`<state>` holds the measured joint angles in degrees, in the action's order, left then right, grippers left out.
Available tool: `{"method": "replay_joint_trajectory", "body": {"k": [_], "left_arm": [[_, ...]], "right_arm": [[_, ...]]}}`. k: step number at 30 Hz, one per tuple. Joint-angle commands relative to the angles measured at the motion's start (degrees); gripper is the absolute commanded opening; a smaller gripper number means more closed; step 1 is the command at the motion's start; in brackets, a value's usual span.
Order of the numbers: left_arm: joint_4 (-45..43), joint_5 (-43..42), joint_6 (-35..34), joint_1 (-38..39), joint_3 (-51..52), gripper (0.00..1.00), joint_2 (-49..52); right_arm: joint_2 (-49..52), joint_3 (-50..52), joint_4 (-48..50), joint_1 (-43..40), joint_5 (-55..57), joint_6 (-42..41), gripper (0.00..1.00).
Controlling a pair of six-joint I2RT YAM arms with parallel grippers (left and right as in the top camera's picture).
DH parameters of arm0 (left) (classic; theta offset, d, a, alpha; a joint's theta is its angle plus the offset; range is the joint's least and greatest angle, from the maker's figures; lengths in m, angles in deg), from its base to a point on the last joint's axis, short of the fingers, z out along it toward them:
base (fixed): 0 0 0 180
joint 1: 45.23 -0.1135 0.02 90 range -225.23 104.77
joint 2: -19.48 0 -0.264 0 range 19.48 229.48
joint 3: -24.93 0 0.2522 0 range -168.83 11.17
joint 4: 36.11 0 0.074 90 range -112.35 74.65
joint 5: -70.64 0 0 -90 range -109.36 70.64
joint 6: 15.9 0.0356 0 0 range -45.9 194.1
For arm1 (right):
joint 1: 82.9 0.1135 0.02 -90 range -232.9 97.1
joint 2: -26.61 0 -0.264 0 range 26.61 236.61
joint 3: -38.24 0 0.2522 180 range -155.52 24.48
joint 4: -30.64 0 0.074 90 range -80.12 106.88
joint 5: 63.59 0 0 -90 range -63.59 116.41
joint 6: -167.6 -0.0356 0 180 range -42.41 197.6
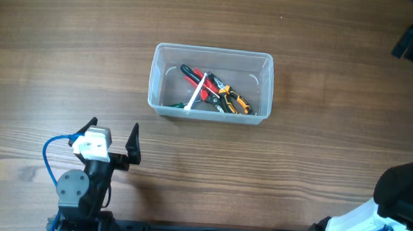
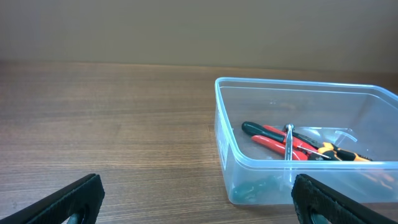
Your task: Pack container
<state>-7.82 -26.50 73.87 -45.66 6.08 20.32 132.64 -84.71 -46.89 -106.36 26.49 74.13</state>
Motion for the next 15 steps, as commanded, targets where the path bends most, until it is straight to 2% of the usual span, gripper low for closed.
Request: {"method": "replay_joint_trajectory", "body": {"k": [1, 15], "left_arm": [[-0.33, -0.72, 1.11, 0.33, 0.63, 1.00, -0.61], [-0.33, -0.72, 1.11, 0.33, 0.63, 1.00, -0.61]], "right_arm": [[0.90, 0.02, 0.15, -0.17, 0.59, -1.07, 1.00], [0.72, 0.04, 1.27, -0.17, 0.57, -1.07, 1.00]]}}
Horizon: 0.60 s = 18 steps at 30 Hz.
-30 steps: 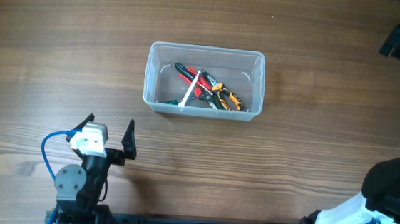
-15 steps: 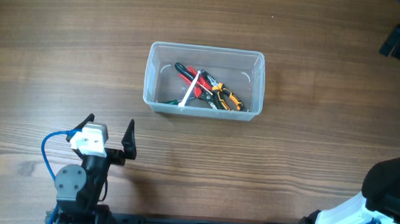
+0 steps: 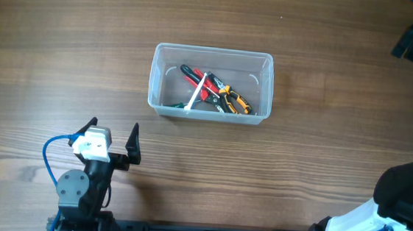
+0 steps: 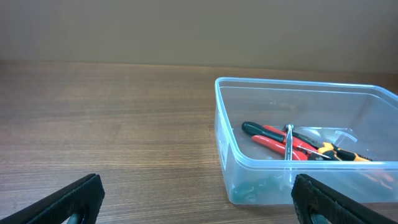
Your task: Pack container
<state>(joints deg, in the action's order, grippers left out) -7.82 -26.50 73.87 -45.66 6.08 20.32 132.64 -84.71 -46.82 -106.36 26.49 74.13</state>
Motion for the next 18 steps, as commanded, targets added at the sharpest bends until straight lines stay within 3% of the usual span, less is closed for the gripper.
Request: {"method": "replay_joint_trajectory", "body": {"k": [1, 10, 14, 18], "left_arm": [[-0.33, -0.72, 1.11, 0.33, 0.63, 1.00, -0.61], [-0.33, -0.72, 1.11, 0.33, 0.63, 1.00, -0.61], [-0.33, -0.72, 1.11, 0.33, 0.63, 1.00, -0.61], [-0.33, -0.72, 1.11, 0.33, 0.63, 1.00, -0.61]], "right_arm": [[0.46, 0.02, 1.79, -0.17, 0.31, -1.25, 1.00], [-11.61, 1.77, 13.70, 2.93, 0.39, -1.03, 1.00], [-19.93, 9.35, 20.26, 4.94, 0.39, -1.05, 1.00], [-31.95, 23.91, 32.00, 7.98, 0.11, -1.25, 1.00]]}}
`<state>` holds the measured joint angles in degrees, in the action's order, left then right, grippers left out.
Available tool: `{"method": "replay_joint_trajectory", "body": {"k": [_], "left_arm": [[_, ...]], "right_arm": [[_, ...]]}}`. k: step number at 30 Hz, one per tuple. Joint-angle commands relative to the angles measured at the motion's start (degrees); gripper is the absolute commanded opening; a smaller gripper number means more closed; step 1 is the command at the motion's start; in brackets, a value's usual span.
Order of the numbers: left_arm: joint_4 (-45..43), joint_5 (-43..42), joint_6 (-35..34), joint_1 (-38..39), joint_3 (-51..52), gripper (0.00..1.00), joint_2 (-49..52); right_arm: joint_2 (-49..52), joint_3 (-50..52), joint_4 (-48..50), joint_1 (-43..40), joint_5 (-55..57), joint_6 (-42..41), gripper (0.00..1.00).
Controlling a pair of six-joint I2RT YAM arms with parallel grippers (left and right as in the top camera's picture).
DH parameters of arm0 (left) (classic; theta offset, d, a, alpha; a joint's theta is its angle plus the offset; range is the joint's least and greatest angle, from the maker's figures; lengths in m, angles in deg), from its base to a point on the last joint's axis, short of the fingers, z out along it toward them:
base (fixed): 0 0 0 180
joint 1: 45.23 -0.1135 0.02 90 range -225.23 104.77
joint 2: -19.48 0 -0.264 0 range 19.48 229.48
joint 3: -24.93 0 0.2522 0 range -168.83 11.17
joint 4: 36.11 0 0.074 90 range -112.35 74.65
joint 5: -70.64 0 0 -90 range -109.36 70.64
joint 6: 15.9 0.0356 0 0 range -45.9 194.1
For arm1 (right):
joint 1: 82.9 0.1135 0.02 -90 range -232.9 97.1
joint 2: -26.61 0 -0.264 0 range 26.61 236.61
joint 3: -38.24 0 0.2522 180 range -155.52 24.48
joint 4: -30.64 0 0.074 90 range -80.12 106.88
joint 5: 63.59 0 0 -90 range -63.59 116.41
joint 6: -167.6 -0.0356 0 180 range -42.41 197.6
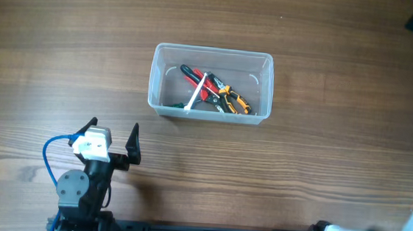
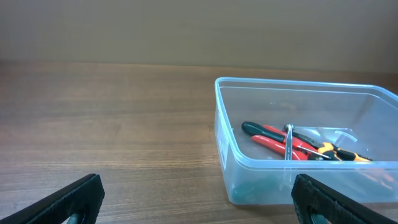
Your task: Pack container
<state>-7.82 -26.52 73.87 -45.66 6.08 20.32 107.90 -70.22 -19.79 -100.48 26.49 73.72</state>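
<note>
A clear plastic container point(image 1: 213, 54) stands mid-table. Inside lie red-handled pliers point(image 1: 198, 82), orange-handled pliers point(image 1: 236, 99), a white stick-like tool point(image 1: 195, 96) and something green at the front point(image 2: 255, 186). My left gripper point(image 1: 113, 135) rests near the front left of the table, open wide, with nothing between its fingers point(image 2: 78, 199); the container point(image 2: 298, 87) is ahead and to the right of it. Of the right arm only blurred parts show at the right edge; its gripper is out of view.
Bare wooden tabletop point(image 1: 65, 38) surrounds the container on all sides. The left arm's base and blue cable point(image 1: 48, 155) sit at the front left edge. A dark rail runs along the front edge.
The right arm has shifted at the right edge and now appears blurred, its dark upper part at the top right mostly gone from view. Left gripper and container are unchanged.
At both earlier moments the left gripper stood open at the front left and the tools lay in the container, with the right arm still at the right edge. Now only the right arm has moved.
</note>
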Motion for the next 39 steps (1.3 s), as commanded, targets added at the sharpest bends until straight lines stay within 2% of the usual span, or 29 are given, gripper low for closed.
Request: {"method": "replay_joint_trajectory", "body": {"k": [1, 6, 12, 22, 28, 33, 39], "left_arm": [[-0.33, -0.70, 1.11, 0.33, 0.63, 1.00, -0.61], [-0.33, -0.70, 1.14, 0.33, 0.63, 1.00, -0.61], [-0.33, -0.70, 1.11, 0.33, 0.63, 1.00, -0.61], [-0.33, -0.70, 1.11, 0.33, 0.63, 1.00, -0.61], [-0.33, -0.70, 1.11, 0.33, 0.63, 1.00, -0.61], [-0.33, -0.70, 1.11, 0.33, 0.63, 1.00, -0.61], [-0.33, -0.70, 1.11, 0.33, 0.63, 1.00, -0.61]], "right_arm": [[-11.15, 13.90, 9.25, 3.08, -0.07, -0.87, 1.00], [-24.79, 26.36, 20.98, 5.90, -0.04, -4.15, 1.00], [-38.14, 34.29, 22.62, 6.01, -0.02, -11.32, 1.00], [-56.54, 52.26, 31.17, 7.19, -0.04, -14.86, 1.00], [-61.92, 60.00, 33.07, 8.41, 0.52, -15.91, 1.00], [-62.07, 63.36, 33.29, 8.83, 0.39, -20.22, 1.00], [-62.10, 69.64, 38.73, 12.11, 2.89, -20.02, 1.00]]}}
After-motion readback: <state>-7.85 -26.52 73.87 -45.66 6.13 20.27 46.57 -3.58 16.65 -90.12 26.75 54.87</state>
